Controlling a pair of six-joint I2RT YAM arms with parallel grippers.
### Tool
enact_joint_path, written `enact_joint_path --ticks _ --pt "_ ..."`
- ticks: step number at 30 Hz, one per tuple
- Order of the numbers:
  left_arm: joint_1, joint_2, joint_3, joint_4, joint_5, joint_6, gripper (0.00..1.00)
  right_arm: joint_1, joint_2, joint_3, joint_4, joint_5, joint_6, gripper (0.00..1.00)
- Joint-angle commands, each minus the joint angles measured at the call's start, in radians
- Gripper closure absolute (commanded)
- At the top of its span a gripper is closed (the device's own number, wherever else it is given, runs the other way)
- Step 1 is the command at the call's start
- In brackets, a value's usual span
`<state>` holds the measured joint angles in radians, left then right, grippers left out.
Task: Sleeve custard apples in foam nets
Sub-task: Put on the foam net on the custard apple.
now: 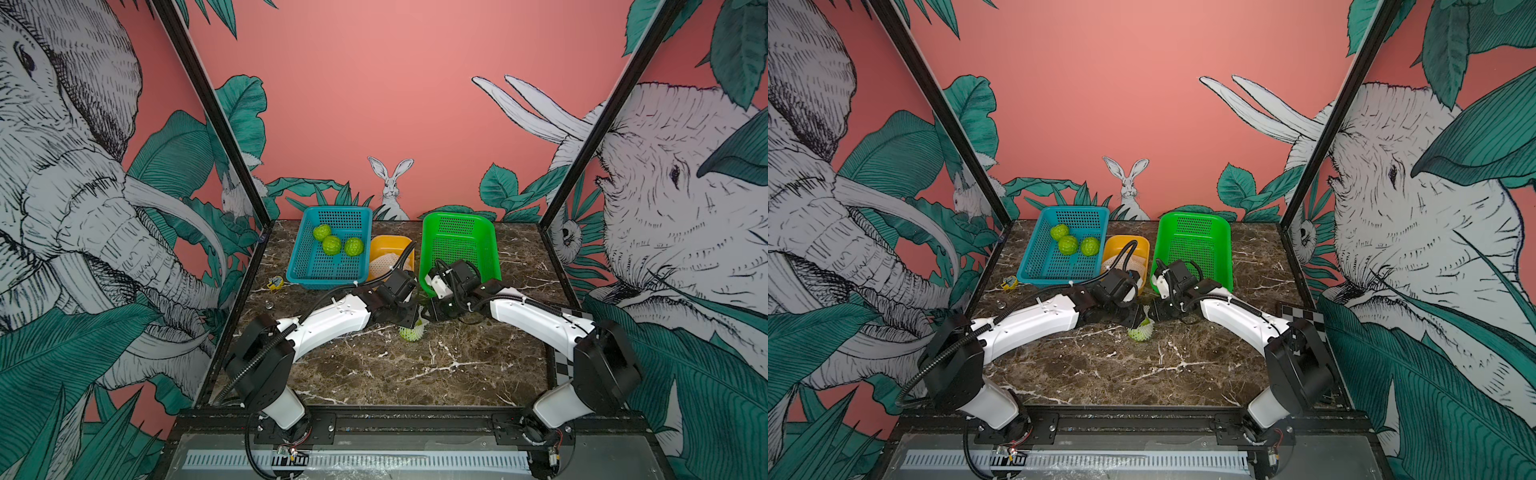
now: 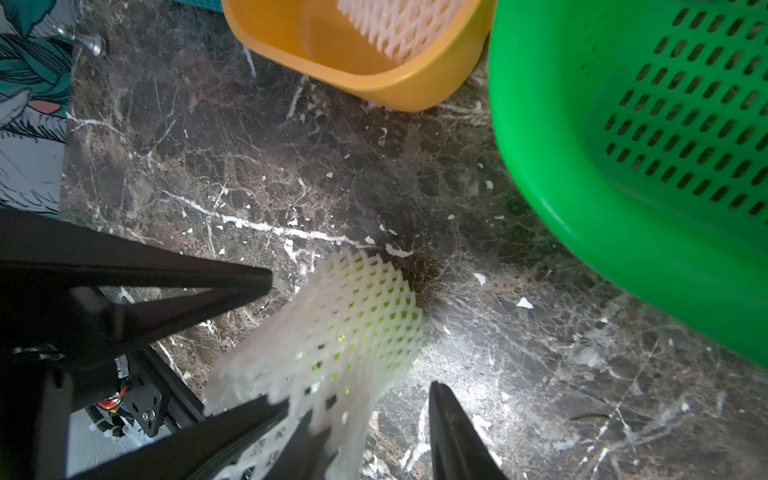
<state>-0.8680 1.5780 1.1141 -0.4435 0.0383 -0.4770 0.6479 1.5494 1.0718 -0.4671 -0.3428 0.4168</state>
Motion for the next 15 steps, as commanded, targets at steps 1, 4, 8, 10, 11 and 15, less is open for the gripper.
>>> enact_joint_path --ticks 1,4,8,10,11,15 --pt "-0.003 -0.02 0.023 -0.081 -0.045 0.02 0.58 0.02 0.025 0.021 -0.008 0.03 -0.009 0.63" --pt "-0.003 -0.035 0.005 -0.099 -0.056 0.021 0.68 0.041 0.044 0.038 -0.024 0.034 -0.011 0.63" --pt "-0.003 -0.039 -0.026 -0.112 -0.082 0.024 0.7 0.06 0.076 0.045 -0.044 0.074 -0.01 0.65" --pt "-0.003 -0.042 -0.038 -0.119 -0.1 0.022 0.72 0.061 0.083 0.05 -0.067 0.104 -0.01 0.73" --pt "-0.003 -0.044 -0.041 -0.12 -0.115 0.027 0.73 0.061 0.083 0.055 -0.083 0.125 -0.012 0.78" --pt "-0.003 -0.041 -0.018 -0.17 -0.181 0.061 0.76 0.062 0.071 0.092 -0.172 0.222 -0.041 0.83"
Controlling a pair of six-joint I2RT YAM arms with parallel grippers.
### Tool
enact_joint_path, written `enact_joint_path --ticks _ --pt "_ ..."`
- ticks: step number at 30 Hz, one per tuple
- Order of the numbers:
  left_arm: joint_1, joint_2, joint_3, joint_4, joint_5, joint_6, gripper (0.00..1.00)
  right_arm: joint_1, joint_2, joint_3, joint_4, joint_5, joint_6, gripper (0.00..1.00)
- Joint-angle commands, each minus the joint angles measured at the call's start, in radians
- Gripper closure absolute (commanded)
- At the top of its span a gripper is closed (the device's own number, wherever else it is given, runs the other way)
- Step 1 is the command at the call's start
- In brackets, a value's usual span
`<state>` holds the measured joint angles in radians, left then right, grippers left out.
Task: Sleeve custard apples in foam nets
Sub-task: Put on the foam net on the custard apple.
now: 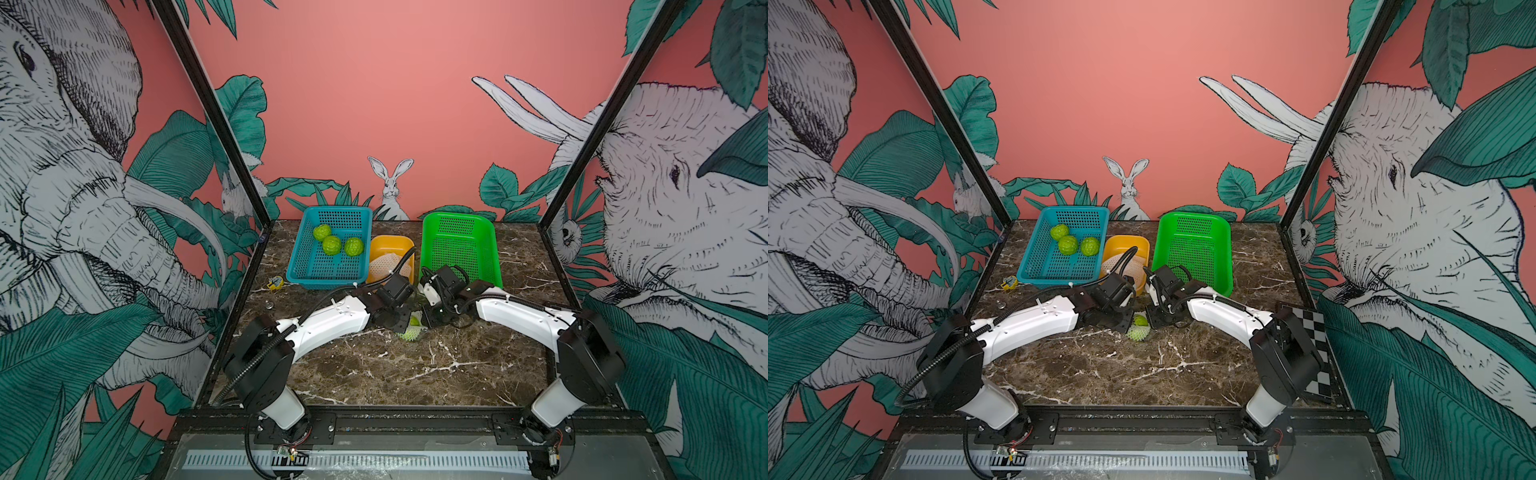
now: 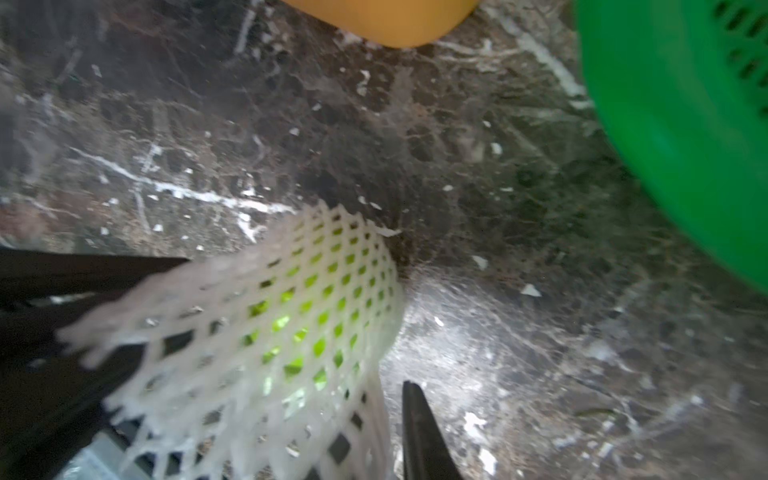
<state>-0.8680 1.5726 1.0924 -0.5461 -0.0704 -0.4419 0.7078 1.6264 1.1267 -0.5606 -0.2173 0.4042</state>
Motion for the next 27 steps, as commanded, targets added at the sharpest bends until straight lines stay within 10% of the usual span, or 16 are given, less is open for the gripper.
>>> enact_joint_path --ticks 1,27 --pt "-0.003 -0.034 0.011 -0.083 -0.083 0.034 0.76 0.002 -0.01 0.047 -0.101 0.116 -0.038 0.83" --pt "-0.003 0.053 0.067 -0.123 -0.026 0.065 0.56 0.024 0.019 0.05 -0.028 0.007 -0.019 0.68"
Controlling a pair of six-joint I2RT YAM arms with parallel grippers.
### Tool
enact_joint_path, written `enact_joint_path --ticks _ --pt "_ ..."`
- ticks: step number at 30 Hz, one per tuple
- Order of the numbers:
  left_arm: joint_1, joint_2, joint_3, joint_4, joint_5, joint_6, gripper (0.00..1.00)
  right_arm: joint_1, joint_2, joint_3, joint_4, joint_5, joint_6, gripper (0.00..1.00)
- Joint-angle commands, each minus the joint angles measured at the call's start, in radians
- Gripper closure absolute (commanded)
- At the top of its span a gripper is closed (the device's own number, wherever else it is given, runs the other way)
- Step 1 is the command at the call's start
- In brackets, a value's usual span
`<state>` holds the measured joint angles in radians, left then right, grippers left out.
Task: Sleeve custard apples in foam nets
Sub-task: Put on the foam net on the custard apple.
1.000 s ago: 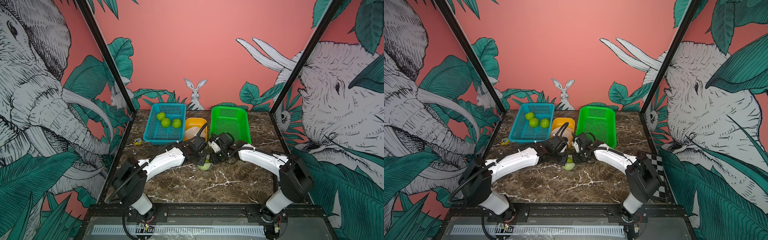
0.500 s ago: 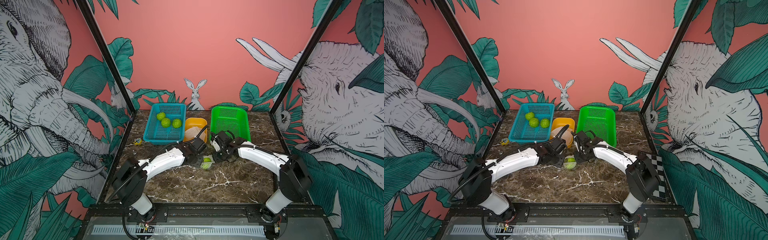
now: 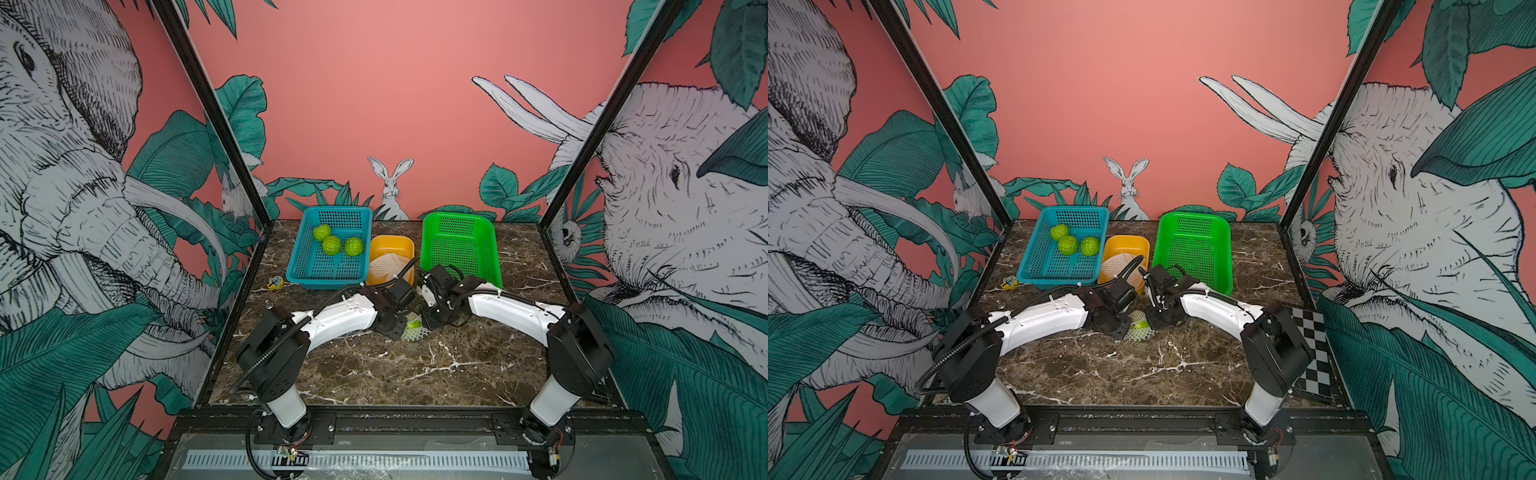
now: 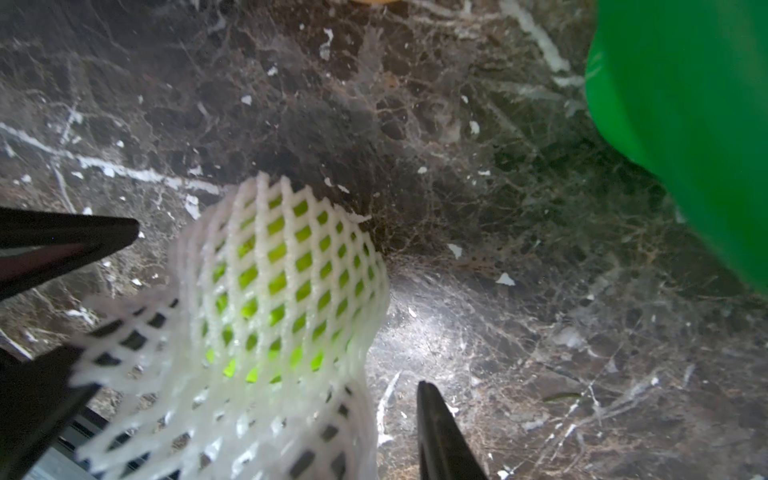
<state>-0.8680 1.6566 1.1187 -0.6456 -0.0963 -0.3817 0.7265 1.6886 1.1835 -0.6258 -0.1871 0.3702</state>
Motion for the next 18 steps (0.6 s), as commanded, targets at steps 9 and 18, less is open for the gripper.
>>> enact_joint_path --ticks 9,18 --pt "-0.003 -0.076 0.042 0.036 -0.016 -0.009 0.5 0.006 -0.023 -0.04 0.13 -0.047 0.056 0.64" --pt "-0.003 -0.025 0.062 0.06 -0.006 -0.012 0.45 0.006 -0.003 -0.045 0.128 -0.007 0.055 0.78"
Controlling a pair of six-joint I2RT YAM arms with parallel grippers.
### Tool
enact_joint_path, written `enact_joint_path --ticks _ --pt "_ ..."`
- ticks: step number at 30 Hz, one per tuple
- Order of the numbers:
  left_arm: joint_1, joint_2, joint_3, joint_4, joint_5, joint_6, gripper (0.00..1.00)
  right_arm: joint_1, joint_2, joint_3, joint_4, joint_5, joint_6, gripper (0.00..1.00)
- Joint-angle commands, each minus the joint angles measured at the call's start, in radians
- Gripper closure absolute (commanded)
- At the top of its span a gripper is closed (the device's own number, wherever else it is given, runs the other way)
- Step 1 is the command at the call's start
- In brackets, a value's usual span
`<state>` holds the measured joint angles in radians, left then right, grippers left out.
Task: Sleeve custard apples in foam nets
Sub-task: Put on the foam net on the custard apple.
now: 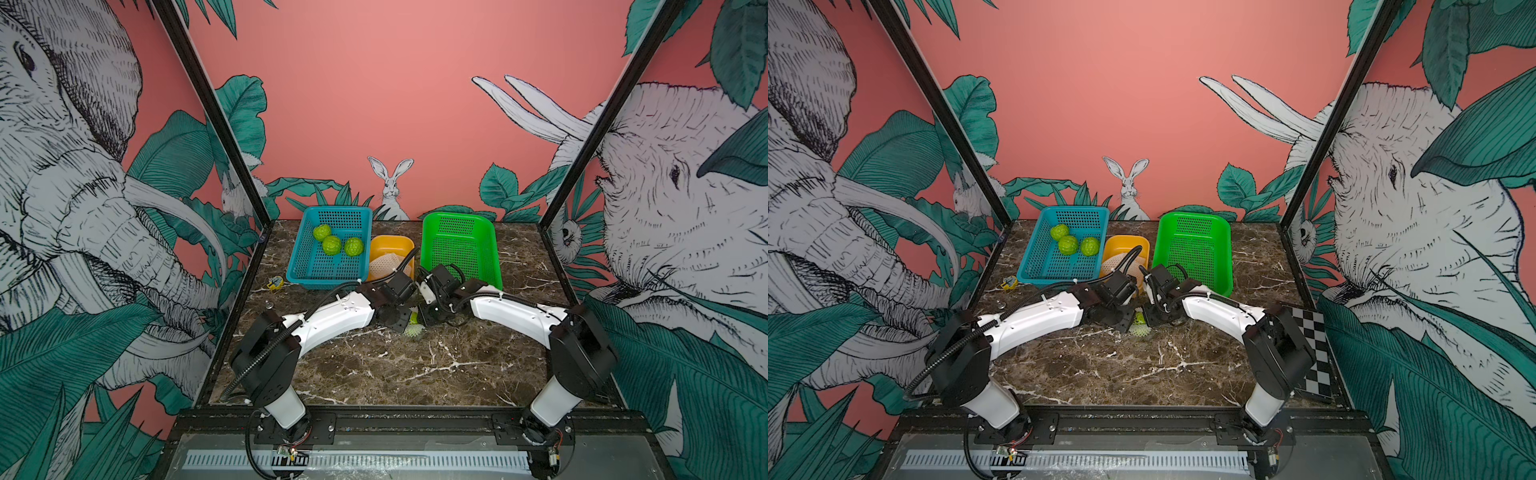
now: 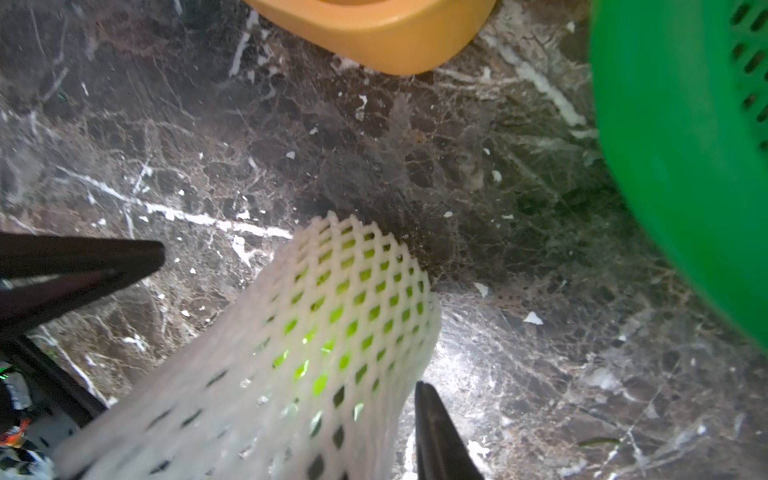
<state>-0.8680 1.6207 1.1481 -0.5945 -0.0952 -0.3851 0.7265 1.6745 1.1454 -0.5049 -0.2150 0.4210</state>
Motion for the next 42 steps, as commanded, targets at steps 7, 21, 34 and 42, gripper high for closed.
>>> enact_joint_path --ticks 7,21,34,42 --pt "-0.002 0.042 0.055 0.022 -0.003 -0.013 0.43 0.005 0.017 -0.022 0.023 0.022 0.003 0.89" --pt "0.014 0.065 0.013 -0.045 -0.026 0.024 0.86 0.006 0.005 -0.023 0.003 0.053 -0.01 0.92" --pt "0.035 0.081 -0.017 -0.095 -0.09 0.056 0.83 0.01 0.056 -0.014 0.026 0.026 0.01 0.86" --pt "0.049 0.119 0.005 -0.014 -0.061 0.044 0.76 0.009 0.072 -0.016 0.071 0.023 0.022 0.78"
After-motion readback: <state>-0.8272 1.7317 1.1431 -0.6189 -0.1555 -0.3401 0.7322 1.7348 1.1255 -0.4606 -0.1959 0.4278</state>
